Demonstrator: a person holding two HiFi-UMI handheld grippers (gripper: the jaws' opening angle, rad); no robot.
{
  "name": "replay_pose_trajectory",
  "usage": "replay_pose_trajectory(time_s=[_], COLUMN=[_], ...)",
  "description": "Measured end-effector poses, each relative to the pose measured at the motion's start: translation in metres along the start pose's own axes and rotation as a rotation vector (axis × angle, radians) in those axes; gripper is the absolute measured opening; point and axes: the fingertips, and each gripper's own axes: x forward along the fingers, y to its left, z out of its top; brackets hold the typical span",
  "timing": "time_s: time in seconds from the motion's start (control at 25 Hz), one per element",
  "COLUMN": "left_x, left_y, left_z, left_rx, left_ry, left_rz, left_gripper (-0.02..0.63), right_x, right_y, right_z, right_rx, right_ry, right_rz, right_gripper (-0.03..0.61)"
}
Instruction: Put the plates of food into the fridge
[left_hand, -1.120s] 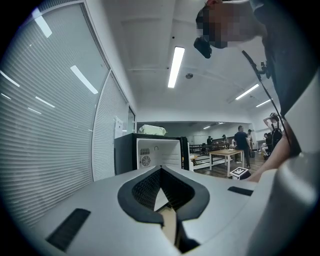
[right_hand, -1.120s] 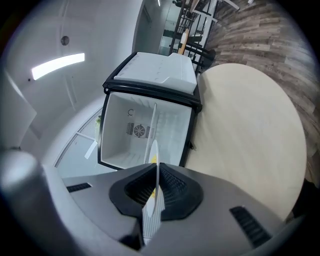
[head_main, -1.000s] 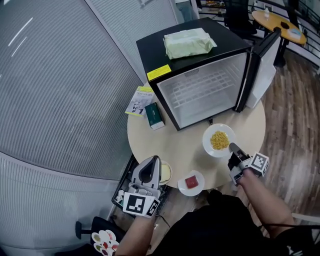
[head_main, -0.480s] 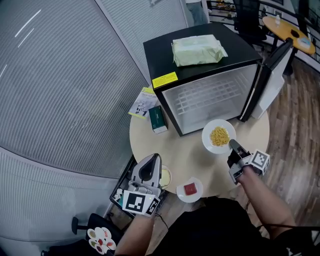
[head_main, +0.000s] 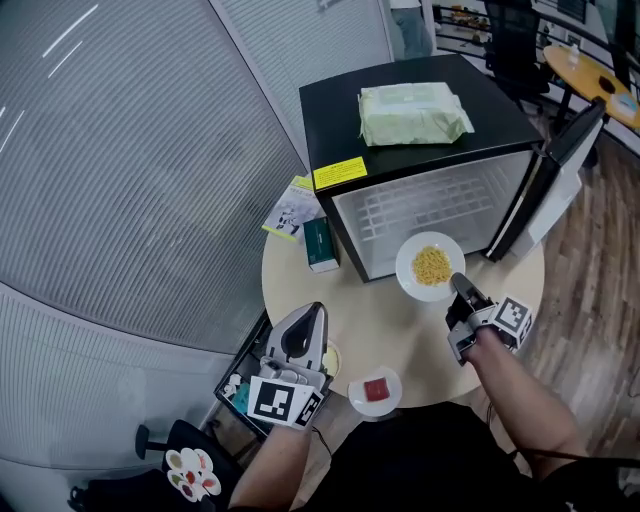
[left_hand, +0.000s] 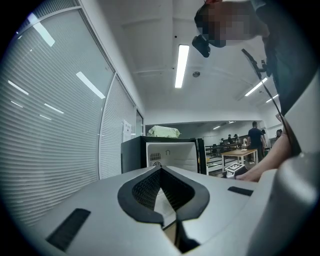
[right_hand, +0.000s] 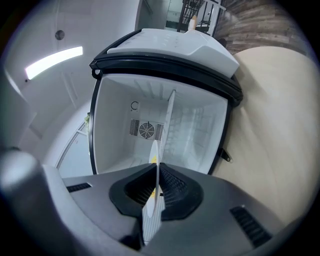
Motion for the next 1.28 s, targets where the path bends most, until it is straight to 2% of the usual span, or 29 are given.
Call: replay_pose_trajectory(time_s=[0.24,0.48,0.68,1.28], left_x=[0.009,0.011,0.013,0.024], left_y=[0.014,0.02,0.03,0.047], left_z=[-0.001,-0.016,-0.021,-0.031], left_rx=[-0.001,-0.021,-0.018,-0.036], left_ry=[0.0,0.043,0.06,0.088], left_rz=[0.039,0.059,0.077,0.088], left_gripper=[0.003,0.003,0.003,0.003], right_x=[0.029,0.053,0.075,0.108], right_y=[0.001,-0.007,-0.002,-0.001], right_z=[0.006,0.01,0.009,0.008], right_rx=[0.005,0.012,0.027,0.063], right_ry=[0.006,-0.002,0.0,-0.013], right_rz=[-0.011,-0.044,-0.036,-0.073], right_gripper=[0.018,0.018,0.018,0.018])
